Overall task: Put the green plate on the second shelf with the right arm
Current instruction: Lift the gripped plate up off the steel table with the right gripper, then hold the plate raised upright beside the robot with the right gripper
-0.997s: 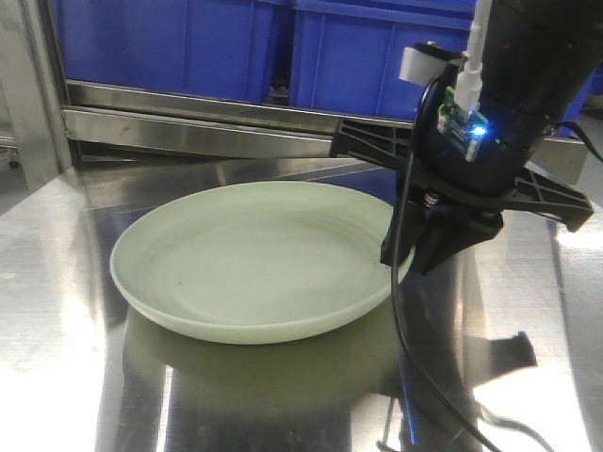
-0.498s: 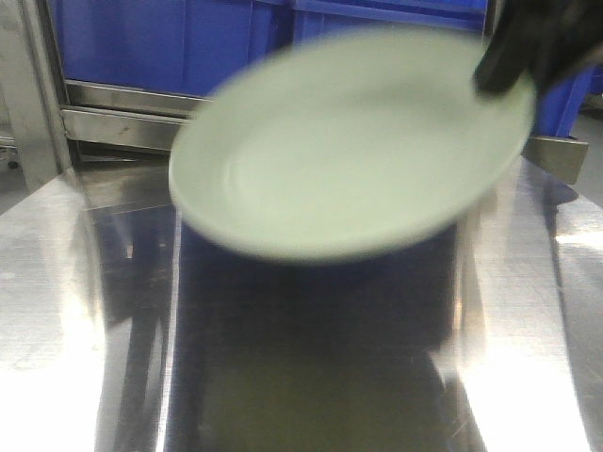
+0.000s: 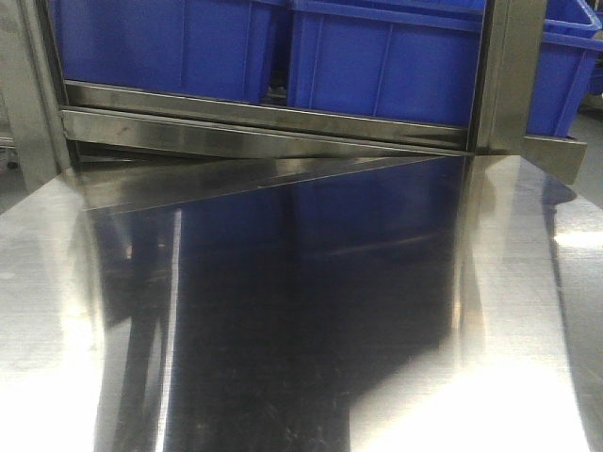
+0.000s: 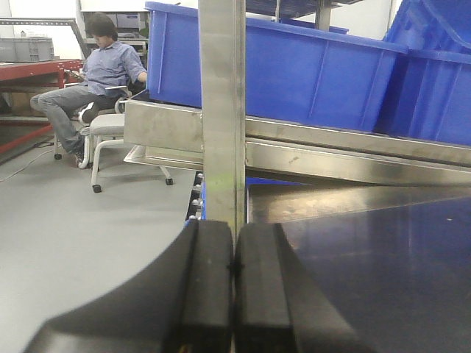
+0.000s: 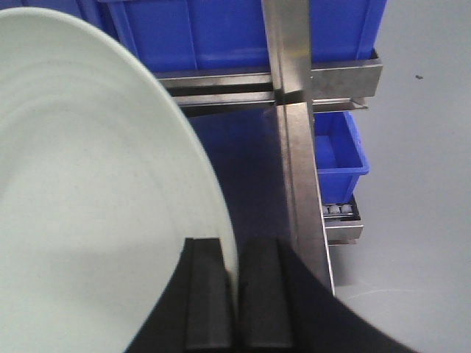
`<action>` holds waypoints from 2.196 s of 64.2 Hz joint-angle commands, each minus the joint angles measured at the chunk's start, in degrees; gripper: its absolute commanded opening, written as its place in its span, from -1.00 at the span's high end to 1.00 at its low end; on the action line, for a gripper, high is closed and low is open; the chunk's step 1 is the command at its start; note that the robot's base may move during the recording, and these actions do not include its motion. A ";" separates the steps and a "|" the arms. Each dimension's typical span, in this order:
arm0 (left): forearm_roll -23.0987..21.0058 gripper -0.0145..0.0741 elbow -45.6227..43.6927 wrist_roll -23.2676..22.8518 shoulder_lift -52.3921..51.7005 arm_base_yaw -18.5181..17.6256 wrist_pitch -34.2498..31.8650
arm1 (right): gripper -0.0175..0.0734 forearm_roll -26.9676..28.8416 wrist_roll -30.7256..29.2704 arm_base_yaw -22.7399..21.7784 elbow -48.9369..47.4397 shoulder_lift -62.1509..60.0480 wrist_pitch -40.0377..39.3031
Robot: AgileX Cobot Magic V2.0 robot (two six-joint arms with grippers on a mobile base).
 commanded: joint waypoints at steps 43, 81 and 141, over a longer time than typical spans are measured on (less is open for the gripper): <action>-0.18 0.38 2.27 -0.12 -1.00 -0.14 -5.07 | 0.49 -10.87 -0.15 -0.44 1.04 -3.40 -2.89; -0.18 0.38 2.27 -0.12 -1.00 -0.14 -5.07 | 0.49 22.27 -39.53 -23.91 32.87 -24.07 -47.62; -0.18 0.38 2.27 -0.12 -1.00 -0.14 -5.07 | 0.49 33.19 -46.34 -27.70 52.15 -34.13 -67.12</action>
